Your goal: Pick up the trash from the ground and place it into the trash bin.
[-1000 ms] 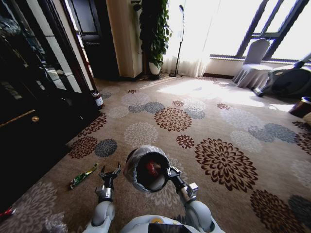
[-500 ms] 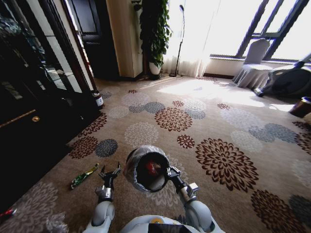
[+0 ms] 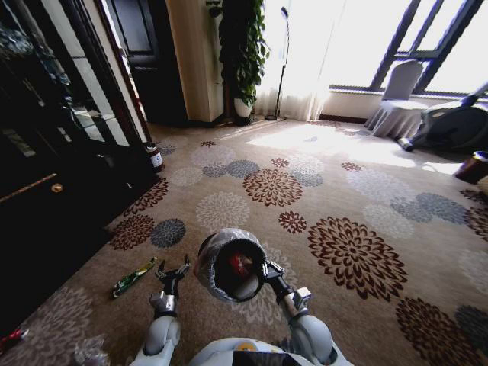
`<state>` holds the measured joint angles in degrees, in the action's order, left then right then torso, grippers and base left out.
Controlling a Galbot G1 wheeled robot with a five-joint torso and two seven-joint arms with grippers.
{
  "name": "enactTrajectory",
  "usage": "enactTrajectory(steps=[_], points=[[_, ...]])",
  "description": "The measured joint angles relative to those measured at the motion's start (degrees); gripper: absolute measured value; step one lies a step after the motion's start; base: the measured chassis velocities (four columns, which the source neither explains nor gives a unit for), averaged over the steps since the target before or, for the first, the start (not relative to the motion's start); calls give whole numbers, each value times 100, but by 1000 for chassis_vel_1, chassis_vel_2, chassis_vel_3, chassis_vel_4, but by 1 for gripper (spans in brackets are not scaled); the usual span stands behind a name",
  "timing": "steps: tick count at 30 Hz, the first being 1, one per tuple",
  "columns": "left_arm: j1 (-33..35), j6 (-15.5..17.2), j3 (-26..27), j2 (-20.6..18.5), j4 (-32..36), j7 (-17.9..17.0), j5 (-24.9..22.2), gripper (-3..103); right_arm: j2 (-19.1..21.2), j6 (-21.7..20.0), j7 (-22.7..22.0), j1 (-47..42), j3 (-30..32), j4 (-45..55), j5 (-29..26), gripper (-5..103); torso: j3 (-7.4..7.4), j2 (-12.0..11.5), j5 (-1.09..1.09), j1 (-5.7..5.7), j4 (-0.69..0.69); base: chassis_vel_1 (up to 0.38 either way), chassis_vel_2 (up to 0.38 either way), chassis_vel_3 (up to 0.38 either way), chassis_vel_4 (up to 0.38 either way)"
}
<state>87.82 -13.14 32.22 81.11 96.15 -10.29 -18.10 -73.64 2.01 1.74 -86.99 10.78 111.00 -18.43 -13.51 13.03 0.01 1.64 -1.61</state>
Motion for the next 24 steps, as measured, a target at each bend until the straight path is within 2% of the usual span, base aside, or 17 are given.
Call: enactTrajectory(steps=[8, 24], points=[[0, 0, 5, -7, 0, -1, 0, 100, -3, 0, 2, 0, -9, 0, 0, 1, 0, 0, -1, 0, -3, 155, 161, -137, -149], [0, 0, 1, -1, 0, -1, 0, 100, -1, 0, -2, 0, -4, 0, 0, 1, 0, 0, 0, 0, -1, 5, 2, -3, -4]])
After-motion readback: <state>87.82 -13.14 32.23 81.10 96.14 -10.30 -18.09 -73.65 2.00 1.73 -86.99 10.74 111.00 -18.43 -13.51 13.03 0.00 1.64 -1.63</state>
